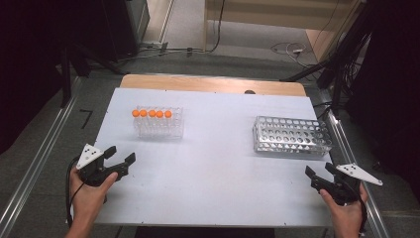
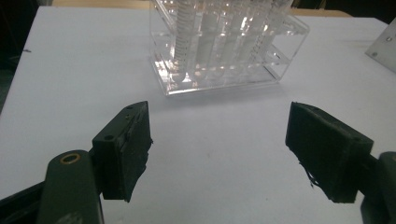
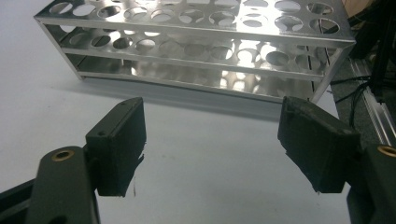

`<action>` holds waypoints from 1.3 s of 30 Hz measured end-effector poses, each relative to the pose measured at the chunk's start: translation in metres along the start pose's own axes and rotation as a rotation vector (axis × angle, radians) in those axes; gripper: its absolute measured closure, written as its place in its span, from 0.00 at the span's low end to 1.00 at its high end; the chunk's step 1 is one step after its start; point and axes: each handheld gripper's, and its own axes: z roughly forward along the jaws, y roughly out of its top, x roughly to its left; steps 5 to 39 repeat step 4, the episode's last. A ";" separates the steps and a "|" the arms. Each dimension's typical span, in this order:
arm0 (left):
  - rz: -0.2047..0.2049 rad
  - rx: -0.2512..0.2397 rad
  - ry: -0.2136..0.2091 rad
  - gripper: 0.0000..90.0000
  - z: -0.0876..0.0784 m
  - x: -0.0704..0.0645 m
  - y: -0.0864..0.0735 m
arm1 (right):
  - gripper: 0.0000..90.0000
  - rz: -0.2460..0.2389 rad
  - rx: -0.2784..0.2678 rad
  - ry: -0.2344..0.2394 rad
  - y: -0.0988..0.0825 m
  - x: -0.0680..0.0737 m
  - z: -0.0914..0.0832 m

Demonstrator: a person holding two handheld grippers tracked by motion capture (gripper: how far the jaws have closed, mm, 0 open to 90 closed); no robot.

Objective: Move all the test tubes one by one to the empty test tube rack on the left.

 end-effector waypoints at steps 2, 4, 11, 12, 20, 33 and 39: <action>-0.001 0.011 0.003 0.27 0.002 0.001 -0.001 | 0.25 0.003 0.009 -0.004 -0.001 -0.001 0.002; -0.004 0.019 0.006 0.27 0.003 0.002 -0.002 | 0.25 0.000 0.021 -0.006 -0.002 -0.002 0.003; -0.004 0.019 0.006 0.27 0.003 0.002 -0.002 | 0.25 0.000 0.021 -0.006 -0.002 -0.002 0.003; -0.004 0.019 0.006 0.27 0.003 0.002 -0.002 | 0.25 0.000 0.021 -0.006 -0.002 -0.002 0.003; -0.004 0.019 0.006 0.27 0.003 0.002 -0.002 | 0.25 0.000 0.021 -0.006 -0.002 -0.002 0.003; -0.004 0.019 0.006 0.27 0.003 0.002 -0.002 | 0.25 0.000 0.021 -0.006 -0.002 -0.002 0.003; -0.004 0.019 0.006 0.27 0.003 0.002 -0.002 | 0.25 0.000 0.021 -0.006 -0.002 -0.002 0.003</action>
